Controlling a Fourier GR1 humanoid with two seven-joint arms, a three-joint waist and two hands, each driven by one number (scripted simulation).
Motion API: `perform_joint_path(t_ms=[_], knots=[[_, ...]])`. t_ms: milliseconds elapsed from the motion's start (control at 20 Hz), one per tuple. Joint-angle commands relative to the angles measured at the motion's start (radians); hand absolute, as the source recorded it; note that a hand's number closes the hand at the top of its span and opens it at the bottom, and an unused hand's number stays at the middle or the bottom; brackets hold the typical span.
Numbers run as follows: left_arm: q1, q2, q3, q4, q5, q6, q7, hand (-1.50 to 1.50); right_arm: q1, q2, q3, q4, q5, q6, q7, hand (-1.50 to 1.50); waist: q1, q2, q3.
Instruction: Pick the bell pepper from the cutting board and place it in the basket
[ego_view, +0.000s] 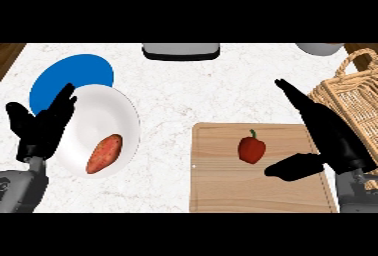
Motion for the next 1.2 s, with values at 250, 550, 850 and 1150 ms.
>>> perform_joint_path(t_ms=[250,550,850,1150], knots=[[0.019,0.016,0.054,-0.115,-0.001,-0.028,0.094,0.00,0.016,0.122,0.047,0.300,0.155,-0.106,-0.173,-1.50,0.007,-0.001,0.000],[0.022,-0.060,0.064,-0.041,-0.061,-0.046,0.029,0.00,-0.009,0.145,0.020,0.363,0.192,-0.029,-0.187,-1.50,0.000,-0.001,0.000],[0.027,-0.083,0.100,0.042,-0.107,-0.086,-0.043,0.00,0.021,0.133,-0.051,0.341,0.194,0.018,-0.241,-1.50,-0.003,-0.001,0.000],[0.036,-0.083,0.128,-0.055,-0.116,-0.099,0.028,0.00,0.089,0.143,-0.079,0.299,0.175,0.045,-0.316,-1.50,-0.002,-0.002,0.000]])
